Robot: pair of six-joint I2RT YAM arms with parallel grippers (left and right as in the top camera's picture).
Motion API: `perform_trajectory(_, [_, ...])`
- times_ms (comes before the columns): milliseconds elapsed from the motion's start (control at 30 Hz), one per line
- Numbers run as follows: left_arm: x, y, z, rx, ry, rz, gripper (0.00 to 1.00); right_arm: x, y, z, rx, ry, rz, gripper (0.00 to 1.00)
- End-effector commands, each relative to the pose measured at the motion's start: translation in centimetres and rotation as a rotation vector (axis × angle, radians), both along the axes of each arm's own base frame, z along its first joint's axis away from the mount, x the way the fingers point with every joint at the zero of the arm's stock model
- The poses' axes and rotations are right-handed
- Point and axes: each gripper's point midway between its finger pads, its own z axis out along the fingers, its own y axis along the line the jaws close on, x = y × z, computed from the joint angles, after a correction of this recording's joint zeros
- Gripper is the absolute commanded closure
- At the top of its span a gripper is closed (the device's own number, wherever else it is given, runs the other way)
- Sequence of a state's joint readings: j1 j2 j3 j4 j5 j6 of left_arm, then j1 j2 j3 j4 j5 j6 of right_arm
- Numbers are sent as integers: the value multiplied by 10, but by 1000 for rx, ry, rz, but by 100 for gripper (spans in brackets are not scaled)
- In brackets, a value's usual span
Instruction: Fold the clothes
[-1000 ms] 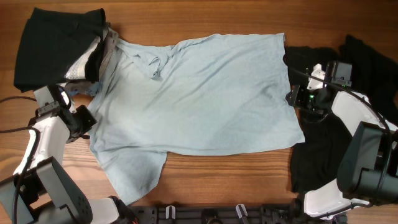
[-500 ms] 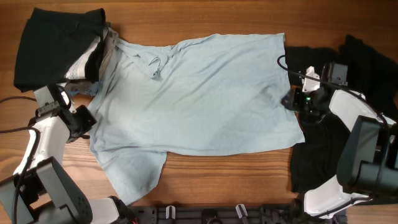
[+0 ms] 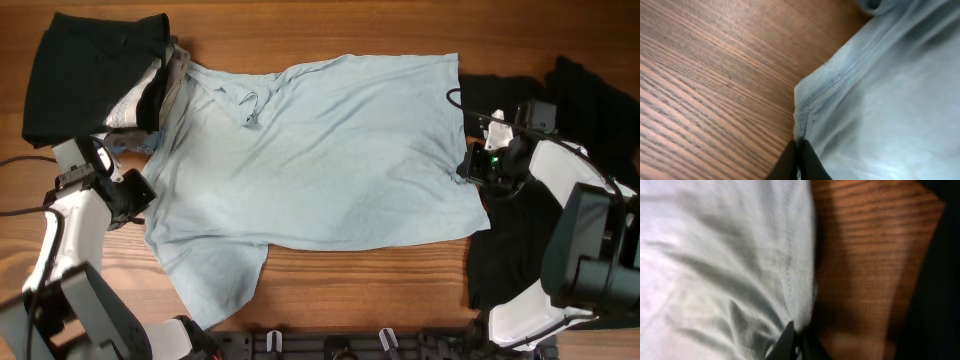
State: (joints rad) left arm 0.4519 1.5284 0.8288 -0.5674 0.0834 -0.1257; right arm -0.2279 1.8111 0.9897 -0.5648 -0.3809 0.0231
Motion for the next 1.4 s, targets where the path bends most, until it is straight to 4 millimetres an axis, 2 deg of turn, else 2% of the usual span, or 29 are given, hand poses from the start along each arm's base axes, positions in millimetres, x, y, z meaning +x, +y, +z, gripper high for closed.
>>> perform_trajectory(0, [19, -2, 67, 21, -170, -12, 96, 23, -16, 80, -80, -135, -60, 96])
perform_trajectory(33, [20, -1, 84, 39, -208, -13, 96, 24, -19, 100, -102, -172, -67, 96])
perform_trajectory(133, [21, -1, 152, 123, -387, -11, 96, 26, -32, 178, -199, -339, -113, 96])
perform_trajectory(167, [19, -1, 172, 137, -444, 11, 96, 25, -33, 195, -208, -378, -130, 96])
perform_trajectory(233, [11, 3, 222, 169, -583, 80, 96, 21, -35, 247, -211, -499, -183, 96])
perform_trajectory(267, [7, 5, 240, 189, -629, 95, 96, 20, -38, 261, -215, -532, -202, 96])
perform_trajectory(300, [0, 9, 265, 225, -689, 112, 96, 14, -52, 287, -242, -582, -278, 96])
perform_trajectory(367, [-18, 18, 295, 277, -740, 164, 96, 3, -73, 307, -261, -615, -358, 96])
perform_trajectory(433, [-29, 25, 299, 286, -731, 199, 96, -2, -71, 307, -209, -611, -353, 96])
perform_trajectory(500, [-28, 13, 275, 193, -655, 170, 96, -4, -67, 304, -202, -598, -329, 96])
perform_trajectory(533, [-24, -2, 253, 87, -586, 125, 96, -5, -67, 303, -203, -595, -327, 96])
perform_trajectory(567, [-20, -15, 233, 1, -519, 94, 92, -5, -67, 303, -203, -595, -326, 96])
perform_trajectory(600, [-12, -31, 210, -78, -445, 12, 85, -5, -68, 303, -205, -595, -327, 96])
perform_trajectory(633, [-2, -51, 183, -157, -362, -99, 73, -5, -69, 303, -210, -594, -331, 96])
perform_trajectory(667, [7, -69, 156, -225, -268, -176, 54, -5, -69, 303, -209, -593, -332, 96])
perform_trajectory(700, [11, -78, 140, -252, -211, -217, 49, -5, -69, 303, -209, -593, -332, 96])
perform_trajectory(767, [19, -100, 103, -315, -81, -276, 45, -5, -69, 303, -211, -592, -330, 96])
perform_trajectory(800, [21, -114, 77, -354, 10, -310, 45, -5, -68, 303, -210, -590, -330, 96])
perform_trajectory(933, [10, -164, -1, -441, 292, -420, 46, -5, -70, 300, -214, -581, -335, 96])
perform_trajectory(1033, [-4, -178, -24, -439, 399, -452, 44, -3, -71, 295, -210, -566, -335, 96])
perform_trajectory(1100, [-6, -183, -27, -439, 418, -447, 44, -2, -71, 293, -209, -559, -335, 96])
perform_trajectory(1133, [-5, -184, -27, -433, 417, -450, 47, -1, -71, 292, -208, -556, -335, 96])
perform_trajectory(1233, [2, -169, -35, -330, 410, -433, 53, -1, -72, 291, -208, -554, -335, 96])
perform_trajectory(1367, [12, -177, -38, -316, 373, -458, 57, -1, -72, 291, -208, -554, -335, 96])
